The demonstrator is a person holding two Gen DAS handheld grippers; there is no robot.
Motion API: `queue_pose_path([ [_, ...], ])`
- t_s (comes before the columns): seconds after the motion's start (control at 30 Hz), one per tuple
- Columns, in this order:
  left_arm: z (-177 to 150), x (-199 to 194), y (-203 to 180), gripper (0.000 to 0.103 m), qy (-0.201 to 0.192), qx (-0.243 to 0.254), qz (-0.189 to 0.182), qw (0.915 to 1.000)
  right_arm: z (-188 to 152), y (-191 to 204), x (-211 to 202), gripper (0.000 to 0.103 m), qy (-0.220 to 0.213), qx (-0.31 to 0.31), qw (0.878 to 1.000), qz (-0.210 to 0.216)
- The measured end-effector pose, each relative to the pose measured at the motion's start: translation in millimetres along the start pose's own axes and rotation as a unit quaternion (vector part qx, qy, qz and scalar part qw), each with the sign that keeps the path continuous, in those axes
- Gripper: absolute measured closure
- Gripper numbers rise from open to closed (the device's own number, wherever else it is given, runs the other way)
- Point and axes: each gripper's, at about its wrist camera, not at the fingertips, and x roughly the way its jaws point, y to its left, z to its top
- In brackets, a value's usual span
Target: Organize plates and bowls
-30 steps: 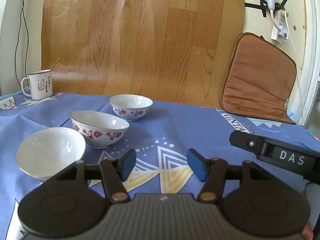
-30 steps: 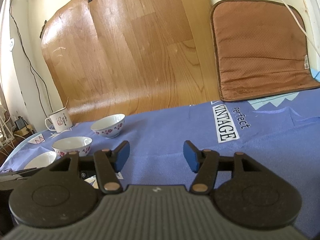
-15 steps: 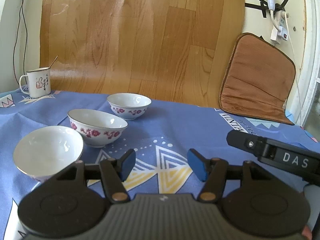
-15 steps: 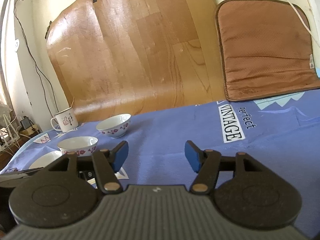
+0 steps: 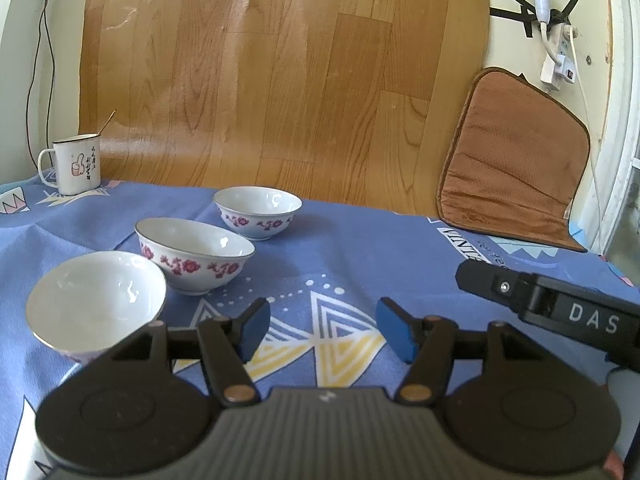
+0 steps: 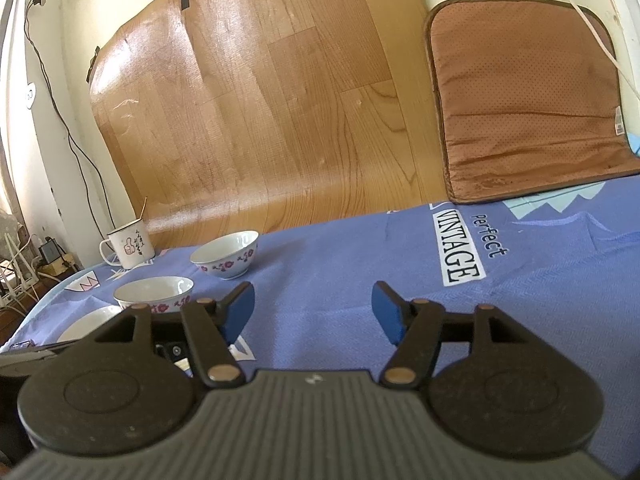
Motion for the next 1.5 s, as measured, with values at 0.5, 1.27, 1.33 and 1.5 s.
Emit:
queue_pose_path([
  [0.5,-0.7,0.0,0.7,0.041,-0.001,-0.003,0.0,1.0,-1.0,0.1,-0.7,0.035,0.001,0.002,1.0,-0.001],
  [1.27,-3.4,-20.1,17.0,0.041,-0.008,-0.03,-0.031,0.999,-1.2,1.3,-1.4,0.035,-0.005,-0.004,1.0,0.0],
  [1.33,-7.4,-34.1,26.2,0.041,-0.012,-0.031,-0.036,0.9988,-1.5,2.5,-1.2,0.035,-0.004,-0.007,1.0,-0.002],
  [1.5,-16.4,-65.3,63.0,0.041,-0.019,-0.031,-0.019,0.9992,0.0,5.2,2.1,0.035,0.008,-0.014,1.0,-0.006],
])
